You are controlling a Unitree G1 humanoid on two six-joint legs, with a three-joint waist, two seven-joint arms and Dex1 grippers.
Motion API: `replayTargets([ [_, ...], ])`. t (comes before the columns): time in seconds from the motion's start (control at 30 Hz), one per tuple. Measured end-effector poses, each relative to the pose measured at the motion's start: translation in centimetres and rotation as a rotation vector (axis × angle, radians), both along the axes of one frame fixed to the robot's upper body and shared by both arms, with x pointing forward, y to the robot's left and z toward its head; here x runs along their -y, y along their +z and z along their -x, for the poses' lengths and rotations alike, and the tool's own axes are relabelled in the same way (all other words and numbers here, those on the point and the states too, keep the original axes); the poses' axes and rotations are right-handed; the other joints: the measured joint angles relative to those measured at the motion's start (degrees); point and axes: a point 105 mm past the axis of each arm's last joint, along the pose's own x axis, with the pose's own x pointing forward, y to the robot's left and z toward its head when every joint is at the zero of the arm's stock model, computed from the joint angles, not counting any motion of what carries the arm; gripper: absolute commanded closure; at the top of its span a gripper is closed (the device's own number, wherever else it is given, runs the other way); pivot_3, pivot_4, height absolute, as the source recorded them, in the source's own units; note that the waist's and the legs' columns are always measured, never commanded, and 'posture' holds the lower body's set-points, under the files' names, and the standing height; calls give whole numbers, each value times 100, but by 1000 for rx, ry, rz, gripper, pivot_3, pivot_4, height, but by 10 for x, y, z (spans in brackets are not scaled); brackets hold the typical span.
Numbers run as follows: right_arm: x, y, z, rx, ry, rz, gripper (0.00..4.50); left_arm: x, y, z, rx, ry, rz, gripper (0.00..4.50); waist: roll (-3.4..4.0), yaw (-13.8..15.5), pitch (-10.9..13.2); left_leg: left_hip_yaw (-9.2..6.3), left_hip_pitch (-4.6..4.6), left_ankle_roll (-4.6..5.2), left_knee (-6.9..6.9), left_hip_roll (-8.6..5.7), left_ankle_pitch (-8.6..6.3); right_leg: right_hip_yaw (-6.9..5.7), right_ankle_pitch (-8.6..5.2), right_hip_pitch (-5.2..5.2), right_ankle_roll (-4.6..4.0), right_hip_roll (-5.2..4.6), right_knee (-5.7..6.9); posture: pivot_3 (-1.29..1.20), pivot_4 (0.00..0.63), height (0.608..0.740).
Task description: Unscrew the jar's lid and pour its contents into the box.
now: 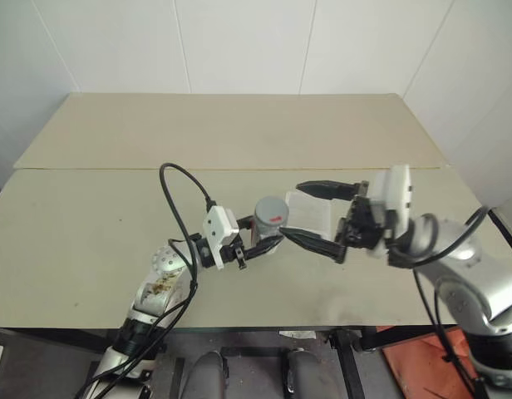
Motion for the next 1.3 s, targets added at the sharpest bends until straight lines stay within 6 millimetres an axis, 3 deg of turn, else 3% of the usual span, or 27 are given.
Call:
replayTargets([
  [0.1,-5,4,-3,3,-118,-59,27,2,1,-7,21,21,4,2385,-1,-3,-1,0,2,1,2,-1,0,1,-3,5,-7,-1,-6,0,150,740],
  [0.23,-11,-7,-9,-22,-195,-30,27,2,-3,-11,16,34,1,2385,-1,-18,-1,0,-2,1,-4,-1,0,0,3,2,0,0,-10,0,150,740],
  [0.57,-22,-22,-18,-57,-225,-23,27,6,3,-12,31,34,22,2385,-1,-51,-1,-2,-7,1,-9,0,0,-2,3,2,2,0,-16,0,150,740],
  [0.97,-27,-24,-23,-64,-230,-53,27,3,0,-7,20,40,15,2385,-1,-61,-1,-2,-5,1,-8,1,0,-3,2,2,3,1,-14,0,150,740],
  [1.07,-28,-23,-22,-61,-219,-62,585,3,0,-7,19,40,14,2385,-1,-61,-1,-2,-5,1,-9,1,0,-3,2,2,3,1,-14,0,150,740],
  [1.17,-29,-22,-22,-54,-213,-62,1494,3,1,-7,20,39,17,2385,-1,-61,-1,-2,-5,1,-9,1,0,-3,2,2,2,1,-14,0,150,740],
  [1.3,-30,-23,-21,-53,-202,-58,1576,2,0,-5,19,40,16,2385,-1,-63,-1,-2,-4,1,-9,1,0,-3,2,2,2,1,-13,0,150,740],
])
